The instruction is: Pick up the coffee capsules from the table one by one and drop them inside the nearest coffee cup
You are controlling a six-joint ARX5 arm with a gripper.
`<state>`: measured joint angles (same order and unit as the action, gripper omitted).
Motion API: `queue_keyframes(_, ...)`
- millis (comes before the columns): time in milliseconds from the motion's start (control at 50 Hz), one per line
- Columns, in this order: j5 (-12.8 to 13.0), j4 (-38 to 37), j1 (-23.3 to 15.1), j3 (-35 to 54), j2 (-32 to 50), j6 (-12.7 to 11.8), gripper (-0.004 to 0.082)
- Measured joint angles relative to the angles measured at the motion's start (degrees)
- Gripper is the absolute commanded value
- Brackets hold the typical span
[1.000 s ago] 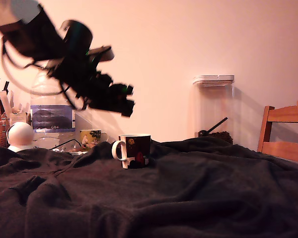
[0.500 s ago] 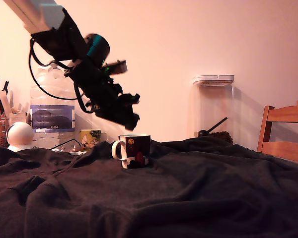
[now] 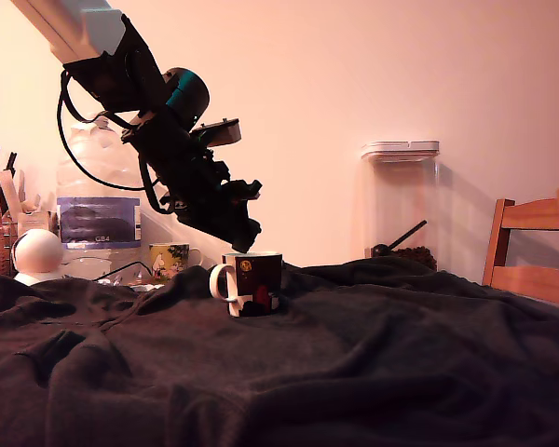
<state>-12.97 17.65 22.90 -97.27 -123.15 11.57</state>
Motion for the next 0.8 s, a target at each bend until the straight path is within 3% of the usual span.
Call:
queue_keyframes(200,1.1,0.4,0.0,0.0,0.0,1.3,0.0228)
queue_keyframes(340,2.7,0.3,0.0,0.0,0.0,2.0,0.0524)
queue_keyframes(400,3.4,0.0,0.0,0.0,0.0,2.1,0.0576)
queue_keyframes(720,3.9,-1.5,0.0,0.0,0.0,2.1,0.0567)
queue_keyframes(800,3.9,-2.3,0.0,0.0,0.0,2.1,0.0505)
